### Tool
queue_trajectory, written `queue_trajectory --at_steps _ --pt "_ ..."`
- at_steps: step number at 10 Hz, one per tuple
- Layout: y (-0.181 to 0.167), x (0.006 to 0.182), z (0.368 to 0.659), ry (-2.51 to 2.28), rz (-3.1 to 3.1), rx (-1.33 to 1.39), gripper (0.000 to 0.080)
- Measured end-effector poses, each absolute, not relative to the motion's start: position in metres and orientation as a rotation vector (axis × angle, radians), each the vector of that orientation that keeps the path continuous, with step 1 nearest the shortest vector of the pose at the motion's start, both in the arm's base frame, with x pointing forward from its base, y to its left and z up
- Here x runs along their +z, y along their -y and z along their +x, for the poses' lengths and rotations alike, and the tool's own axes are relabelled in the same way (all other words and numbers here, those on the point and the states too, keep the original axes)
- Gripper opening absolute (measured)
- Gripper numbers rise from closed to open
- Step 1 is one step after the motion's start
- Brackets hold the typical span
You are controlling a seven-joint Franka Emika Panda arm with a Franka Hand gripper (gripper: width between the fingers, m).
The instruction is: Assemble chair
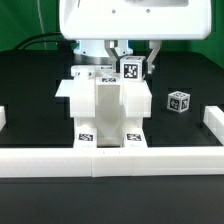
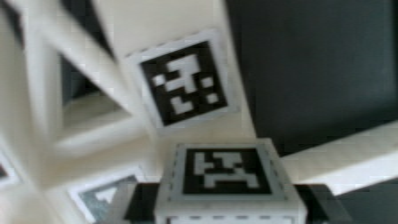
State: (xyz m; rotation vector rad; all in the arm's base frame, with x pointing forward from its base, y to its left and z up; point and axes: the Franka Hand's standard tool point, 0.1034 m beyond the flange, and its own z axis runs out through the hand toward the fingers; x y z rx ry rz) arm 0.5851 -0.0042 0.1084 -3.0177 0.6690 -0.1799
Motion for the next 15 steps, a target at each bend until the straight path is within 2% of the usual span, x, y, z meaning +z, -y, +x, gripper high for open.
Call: queue_trajectory --at_steps 5,9,10,12,15 --pt "0.0048 0.1084 0.5852 -1.435 -2.708 -0.145 0.0268" --pt "0.0046 0.1083 0.5849 -1.624 -2.59 -0.12 0.0268" --pt "0.0045 0.1082 0.5848 -1.6 -2.607 -0.121 0.0363" --pt "0.0007 0.1084 0.5844 -1.434 -2.705 -0.129 0.0612" --pt "0.0015 0.1091 0.5852 -1.123 -2.857 -0.161 0.0647"
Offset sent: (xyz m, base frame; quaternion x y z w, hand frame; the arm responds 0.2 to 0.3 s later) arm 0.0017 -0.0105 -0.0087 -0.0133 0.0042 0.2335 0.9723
